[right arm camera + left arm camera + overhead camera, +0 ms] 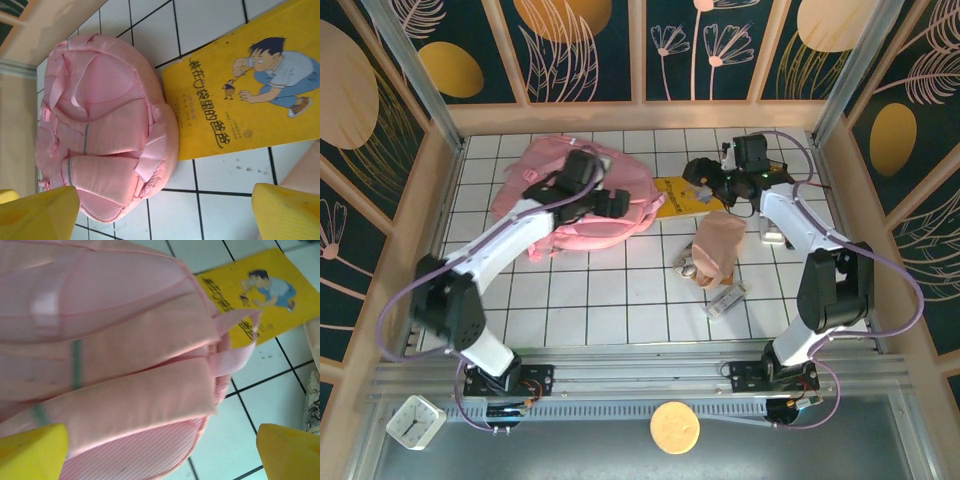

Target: Pack books, pencil case, and school supplies into a backpack

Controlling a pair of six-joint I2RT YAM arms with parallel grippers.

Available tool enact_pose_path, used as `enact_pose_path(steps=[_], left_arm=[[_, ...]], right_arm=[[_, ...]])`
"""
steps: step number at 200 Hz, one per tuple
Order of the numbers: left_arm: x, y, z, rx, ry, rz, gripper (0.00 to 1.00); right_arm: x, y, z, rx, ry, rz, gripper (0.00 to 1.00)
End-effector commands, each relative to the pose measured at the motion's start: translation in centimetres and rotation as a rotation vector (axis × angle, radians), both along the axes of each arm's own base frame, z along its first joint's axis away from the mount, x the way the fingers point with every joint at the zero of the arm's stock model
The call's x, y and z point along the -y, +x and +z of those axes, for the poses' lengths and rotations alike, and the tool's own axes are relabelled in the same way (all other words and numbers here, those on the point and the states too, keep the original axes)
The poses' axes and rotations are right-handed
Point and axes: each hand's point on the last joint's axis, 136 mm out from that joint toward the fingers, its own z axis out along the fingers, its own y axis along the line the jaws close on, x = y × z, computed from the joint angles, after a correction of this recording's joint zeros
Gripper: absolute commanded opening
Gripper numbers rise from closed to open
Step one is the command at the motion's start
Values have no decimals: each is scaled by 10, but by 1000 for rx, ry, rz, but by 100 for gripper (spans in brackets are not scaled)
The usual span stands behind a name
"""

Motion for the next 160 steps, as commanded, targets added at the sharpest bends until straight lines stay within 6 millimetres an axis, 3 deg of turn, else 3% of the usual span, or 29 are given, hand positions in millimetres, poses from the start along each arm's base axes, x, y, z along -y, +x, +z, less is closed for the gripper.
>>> enact_pose_path(steps=[1,28,57,97,160], left_arm=[[28,-1,-24,-26,176,-80,95],[73,8,-38,-22,245,-136,94],[88,21,-53,-38,319,-115,92],[76,28,-67,-47,446,-72,87],[59,10,-95,-99,511,-87,86]], right_arm=[[31,-10,12,-2,14,-81,90],[66,-23,10,-15,23,-157,90],[81,-36,8,-13,20,-182,90],[83,-45,4,-12,29,-176,90],[81,-45,-1,-9,52,-168,90]])
